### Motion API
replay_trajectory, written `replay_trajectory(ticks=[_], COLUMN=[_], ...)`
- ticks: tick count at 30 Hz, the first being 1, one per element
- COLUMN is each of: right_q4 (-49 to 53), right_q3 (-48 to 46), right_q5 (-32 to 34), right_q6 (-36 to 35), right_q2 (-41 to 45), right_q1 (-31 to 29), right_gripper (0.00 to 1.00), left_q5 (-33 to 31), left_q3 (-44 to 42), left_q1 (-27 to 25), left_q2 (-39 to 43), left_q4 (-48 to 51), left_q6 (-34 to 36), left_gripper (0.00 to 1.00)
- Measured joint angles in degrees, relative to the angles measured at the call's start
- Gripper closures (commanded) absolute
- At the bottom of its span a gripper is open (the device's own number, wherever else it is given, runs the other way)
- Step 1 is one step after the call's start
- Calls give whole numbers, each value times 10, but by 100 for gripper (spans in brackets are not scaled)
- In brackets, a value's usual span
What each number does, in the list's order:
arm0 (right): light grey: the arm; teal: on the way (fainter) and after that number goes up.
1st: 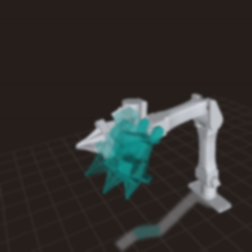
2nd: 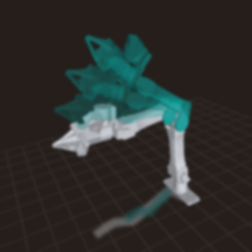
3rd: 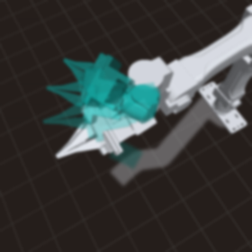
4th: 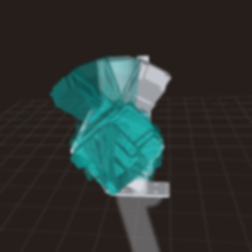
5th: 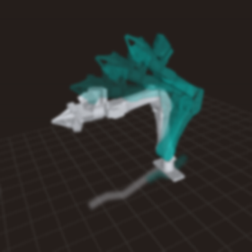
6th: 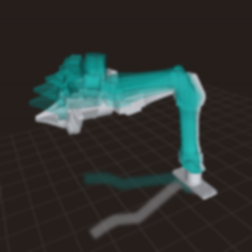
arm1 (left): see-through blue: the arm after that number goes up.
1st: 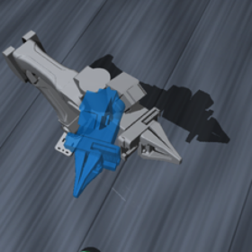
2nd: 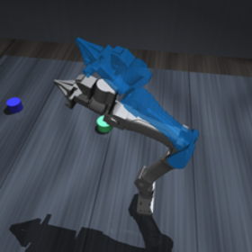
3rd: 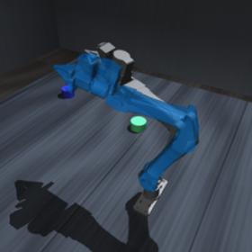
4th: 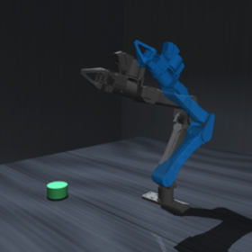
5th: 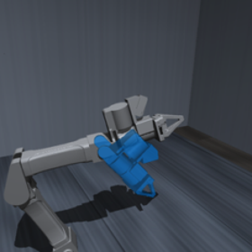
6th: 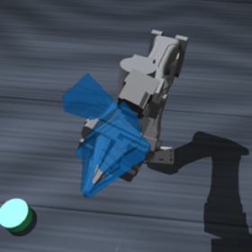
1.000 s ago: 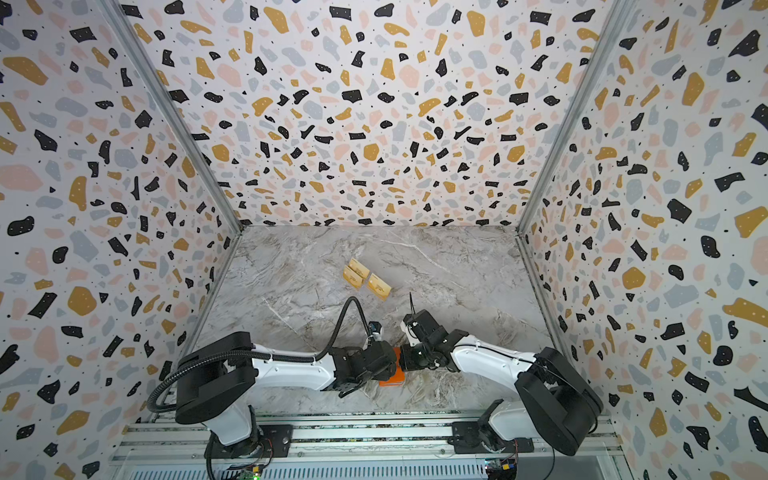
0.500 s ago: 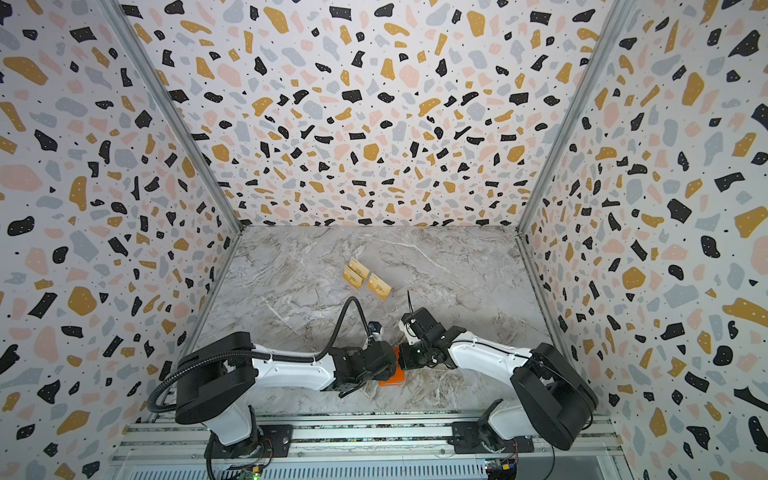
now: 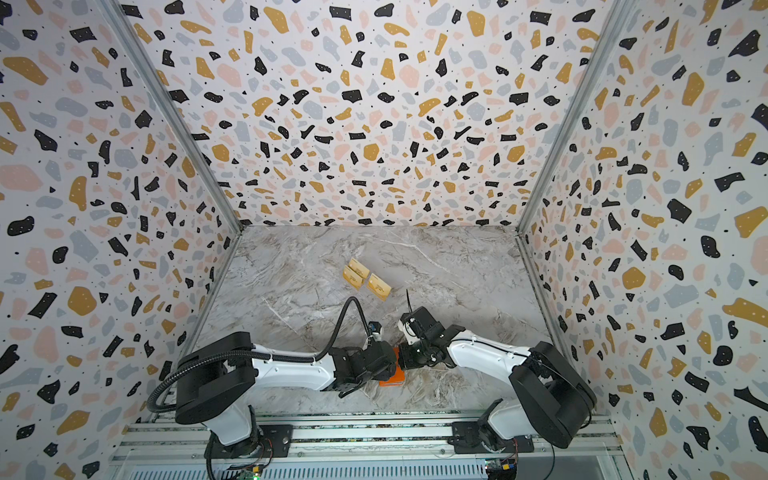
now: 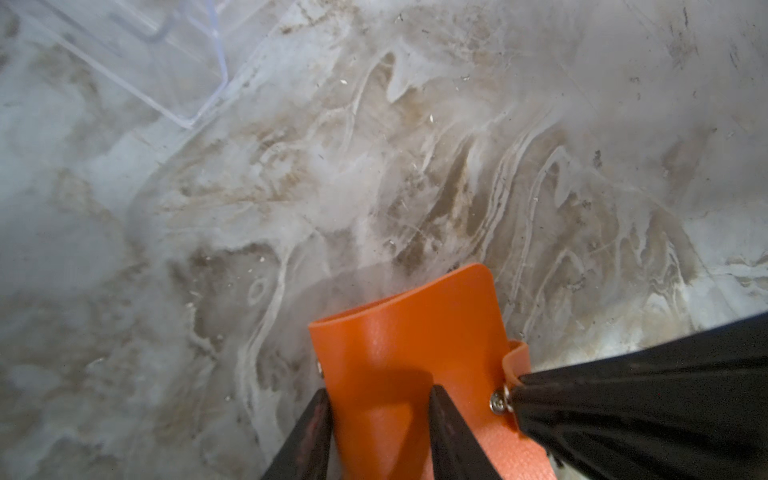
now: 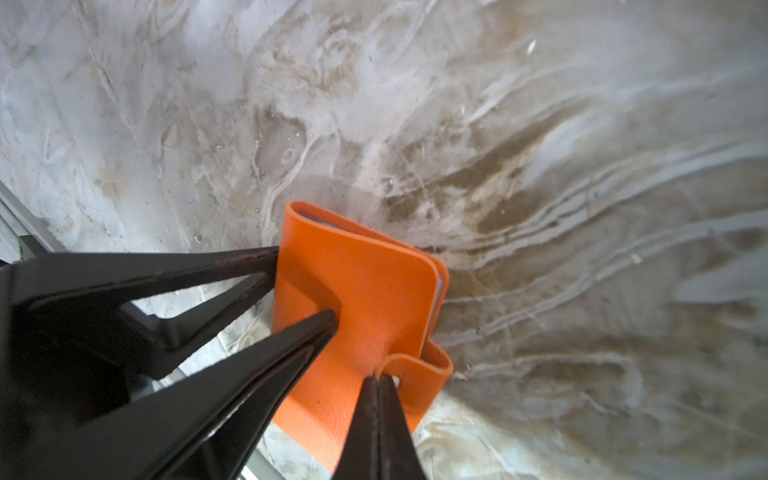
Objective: Put the credit cards into the card holder
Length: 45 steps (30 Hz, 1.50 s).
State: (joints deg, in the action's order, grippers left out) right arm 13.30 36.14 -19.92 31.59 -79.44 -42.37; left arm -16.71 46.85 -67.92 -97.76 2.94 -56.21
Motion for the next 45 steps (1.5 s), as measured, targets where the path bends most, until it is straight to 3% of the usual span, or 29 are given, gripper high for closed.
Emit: replay_trajectory(ticks=[45], right_q4=[47], right_q3=[44], right_q5=[0], right_q6=[-27], right_q2=[-45], right_q1=[-6], right_gripper=[100], left_q5=[-1], left_q3=[-2], left_q1=[0], left_q2=[0], left_q4=[-2], left_q6=[-1], left_gripper=[60])
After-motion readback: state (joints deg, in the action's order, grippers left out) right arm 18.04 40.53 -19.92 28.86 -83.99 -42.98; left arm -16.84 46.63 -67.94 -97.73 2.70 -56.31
